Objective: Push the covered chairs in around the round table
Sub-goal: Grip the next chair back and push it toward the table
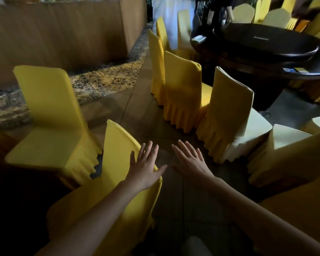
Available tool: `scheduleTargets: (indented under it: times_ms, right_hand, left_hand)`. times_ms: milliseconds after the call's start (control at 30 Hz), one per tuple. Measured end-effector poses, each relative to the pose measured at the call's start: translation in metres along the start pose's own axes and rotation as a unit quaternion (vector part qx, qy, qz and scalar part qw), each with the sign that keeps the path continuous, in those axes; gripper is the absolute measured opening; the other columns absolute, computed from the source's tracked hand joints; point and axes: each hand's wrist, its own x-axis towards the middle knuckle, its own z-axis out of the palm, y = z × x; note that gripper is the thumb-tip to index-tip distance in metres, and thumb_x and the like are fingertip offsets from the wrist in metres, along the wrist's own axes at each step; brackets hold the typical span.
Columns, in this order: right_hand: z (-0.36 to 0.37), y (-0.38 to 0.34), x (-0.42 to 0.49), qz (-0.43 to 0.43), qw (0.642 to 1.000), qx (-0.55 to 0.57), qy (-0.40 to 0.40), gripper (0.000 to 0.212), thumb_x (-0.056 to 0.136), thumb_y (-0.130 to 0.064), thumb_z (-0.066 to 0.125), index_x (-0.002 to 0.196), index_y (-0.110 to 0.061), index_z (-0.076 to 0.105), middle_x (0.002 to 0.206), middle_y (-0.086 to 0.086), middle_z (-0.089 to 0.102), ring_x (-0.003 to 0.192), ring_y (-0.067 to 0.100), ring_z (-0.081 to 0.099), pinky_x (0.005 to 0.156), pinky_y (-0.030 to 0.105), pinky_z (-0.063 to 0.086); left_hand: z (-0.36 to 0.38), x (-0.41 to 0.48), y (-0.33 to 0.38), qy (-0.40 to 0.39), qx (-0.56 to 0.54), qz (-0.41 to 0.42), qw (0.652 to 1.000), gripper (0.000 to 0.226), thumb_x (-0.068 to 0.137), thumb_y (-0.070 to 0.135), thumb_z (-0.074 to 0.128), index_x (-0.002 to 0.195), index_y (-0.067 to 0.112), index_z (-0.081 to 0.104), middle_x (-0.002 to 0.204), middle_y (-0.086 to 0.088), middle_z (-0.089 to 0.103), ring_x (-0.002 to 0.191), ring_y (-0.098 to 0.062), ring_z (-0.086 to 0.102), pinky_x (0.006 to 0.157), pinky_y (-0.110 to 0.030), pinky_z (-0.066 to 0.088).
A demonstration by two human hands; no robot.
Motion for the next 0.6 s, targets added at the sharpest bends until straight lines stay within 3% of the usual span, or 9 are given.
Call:
scheduleTargets:
  times_ms: [267,467,600]
  right_hand:
    - [-0.006,0.033,0.084,-0.022,0.999,-0.025,-0.029,0.073,0.093,-0.058,0.034,0.150,-0.030,-0.002,0.159,-0.001,-0.013,0.144,0.020,-0.018,0.116,0.049,-0.005]
    - [-0.032,0.031,0.195,-0.142,0.989,-0.003,-0.038,0.067,0.094,-0.056,0.034,0.150,-0.033,0.004,0.159,-0.005,-0.010,0.145,0.016,-0.016,0.116,0.046,-0.006]
    - [-0.039,0.034,0.255,-0.231,0.970,0.000,-0.075,0.066,0.093,-0.058,0.032,0.149,-0.034,0.007,0.160,-0.005,-0.007,0.145,0.015,-0.013,0.116,0.047,-0.002]
  left_hand:
    - [-0.006,0.061,-0.012,0.002,-0.023,-0.030,0.999,0.074,0.092,0.062,0.027,0.150,0.030,-0.008,0.157,0.007,-0.021,0.143,-0.014,-0.023,0.115,-0.048,-0.011]
    - [-0.025,0.130,-0.035,0.061,-0.033,-0.155,0.985,0.076,0.092,0.061,0.029,0.150,0.027,-0.007,0.158,0.004,-0.018,0.145,-0.017,-0.018,0.114,-0.049,-0.009]
    - [-0.029,0.160,-0.039,0.079,-0.057,-0.248,0.964,0.084,0.086,0.073,0.020,0.149,0.027,-0.011,0.158,0.005,-0.019,0.143,-0.014,-0.022,0.113,-0.050,-0.012]
